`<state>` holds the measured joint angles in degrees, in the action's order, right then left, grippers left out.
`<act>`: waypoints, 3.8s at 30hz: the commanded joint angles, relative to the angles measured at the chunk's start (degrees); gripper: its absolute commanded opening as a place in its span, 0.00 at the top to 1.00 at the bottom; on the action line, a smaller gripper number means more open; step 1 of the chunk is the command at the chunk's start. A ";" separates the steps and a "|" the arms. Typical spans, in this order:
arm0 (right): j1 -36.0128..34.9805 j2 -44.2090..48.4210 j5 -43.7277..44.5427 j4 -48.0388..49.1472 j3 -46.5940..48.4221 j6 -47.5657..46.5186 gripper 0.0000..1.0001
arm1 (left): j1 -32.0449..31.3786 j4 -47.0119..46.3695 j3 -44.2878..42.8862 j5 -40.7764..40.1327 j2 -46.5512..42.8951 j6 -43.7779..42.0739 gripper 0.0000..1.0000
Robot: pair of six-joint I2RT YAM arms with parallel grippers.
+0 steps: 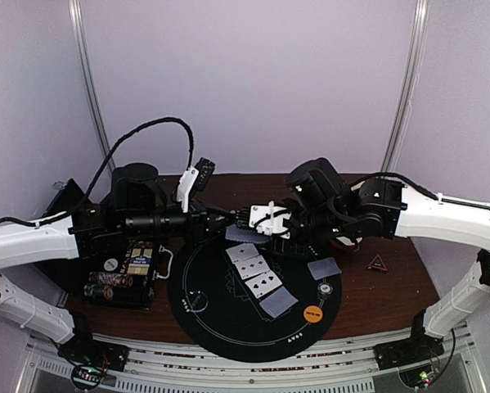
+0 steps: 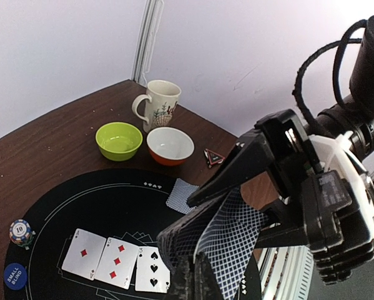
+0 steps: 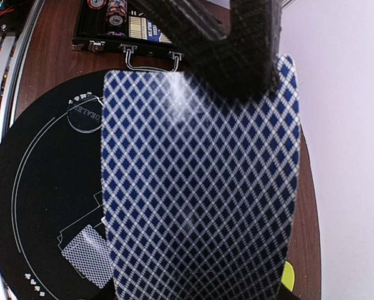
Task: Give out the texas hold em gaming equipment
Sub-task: Pick up the poker card from the face-down deck piles, then place the poker card in the community card area.
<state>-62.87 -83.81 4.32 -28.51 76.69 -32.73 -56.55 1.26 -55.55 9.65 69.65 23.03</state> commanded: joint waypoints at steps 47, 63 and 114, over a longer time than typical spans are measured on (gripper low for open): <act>1.69 1.50 -1.02 1.92 -1.10 1.15 0.50 | 2.10 -5.49 2.38 2.11 0.22 1.85 1.00; 6.67 1.78 -1.13 4.70 -3.54 3.91 0.50 | 3.38 -10.37 10.47 -4.74 -11.45 13.64 1.00; 11.89 7.61 9.48 7.09 -7.87 8.41 0.50 | -33.97 -55.65 13.44 -45.97 49.08 79.72 1.00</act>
<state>-51.07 -78.00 13.08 -22.15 69.32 -23.97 -90.35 -51.29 -41.50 -33.39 116.71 101.19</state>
